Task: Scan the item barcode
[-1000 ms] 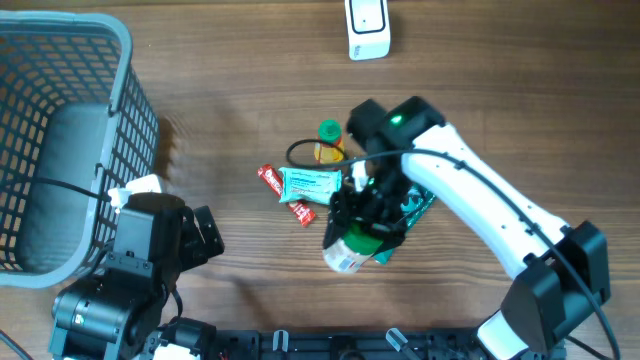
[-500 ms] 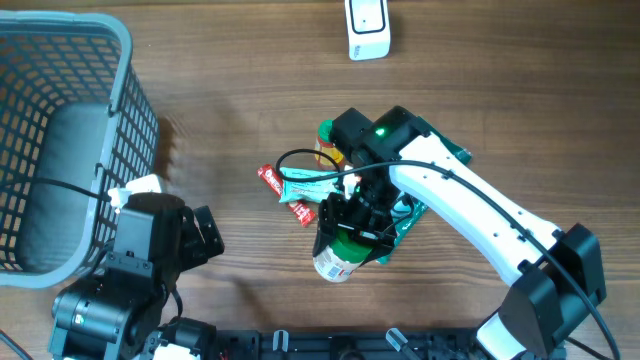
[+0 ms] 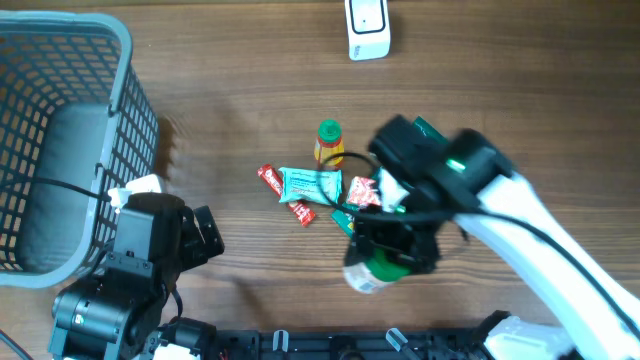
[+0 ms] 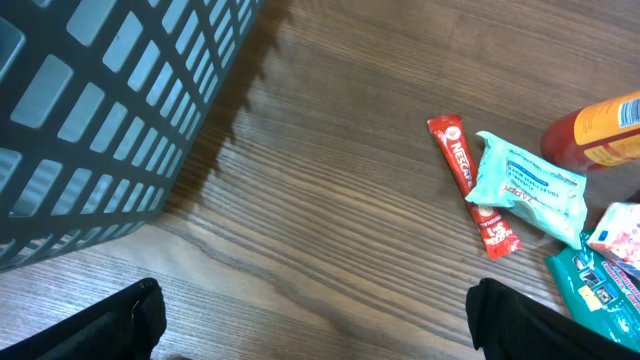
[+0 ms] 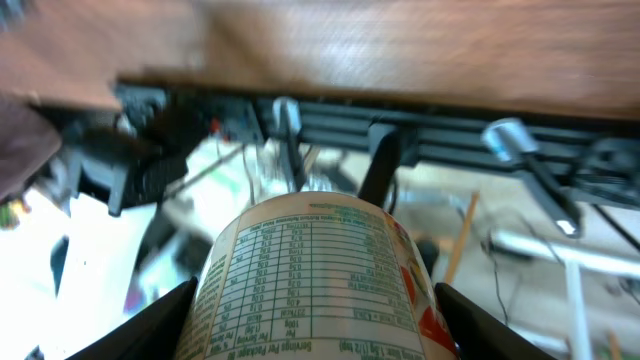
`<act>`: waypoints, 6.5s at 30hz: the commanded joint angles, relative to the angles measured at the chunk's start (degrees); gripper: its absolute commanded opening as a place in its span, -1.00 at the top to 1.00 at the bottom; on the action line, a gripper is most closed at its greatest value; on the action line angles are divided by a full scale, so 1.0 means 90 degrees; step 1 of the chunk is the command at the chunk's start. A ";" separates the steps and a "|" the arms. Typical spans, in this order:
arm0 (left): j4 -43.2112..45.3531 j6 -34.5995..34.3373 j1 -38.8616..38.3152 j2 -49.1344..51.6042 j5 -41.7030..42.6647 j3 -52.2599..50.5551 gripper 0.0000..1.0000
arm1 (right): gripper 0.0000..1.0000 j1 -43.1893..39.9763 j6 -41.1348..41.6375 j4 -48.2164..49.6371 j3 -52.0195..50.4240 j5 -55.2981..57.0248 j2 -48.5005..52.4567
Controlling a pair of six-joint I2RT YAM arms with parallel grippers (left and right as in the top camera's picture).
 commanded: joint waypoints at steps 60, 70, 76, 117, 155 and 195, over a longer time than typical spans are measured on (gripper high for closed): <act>0.0000 0.0097 0.0034 -0.0005 0.0034 -0.0002 -1.00 | -0.61 -0.1710 0.1141 0.4600 0.0017 0.2868 0.3456; 0.0000 0.0097 0.0034 -0.0005 0.0034 -0.0002 -1.00 | -0.58 -0.1445 0.1146 0.4993 0.0017 0.3024 0.4078; 0.0002 0.0097 0.0034 -0.0005 0.0034 -0.0002 -1.00 | -0.30 -0.1477 0.1154 0.4952 0.0017 0.3157 0.4425; 0.0000 0.0097 0.0034 -0.0005 0.0034 -0.0002 -1.00 | 0.46 -0.3903 -0.2803 -0.0085 0.0670 -0.4964 0.3755; 0.0000 0.0097 0.0034 -0.0005 0.0034 -0.0002 -1.00 | 0.33 -0.3449 0.3208 0.5697 -0.0410 -0.4418 0.4758; 0.0000 0.0097 0.0034 -0.0005 0.0036 -0.0002 -1.00 | -0.63 -0.3580 0.3458 0.5146 -0.0423 -0.2805 0.4813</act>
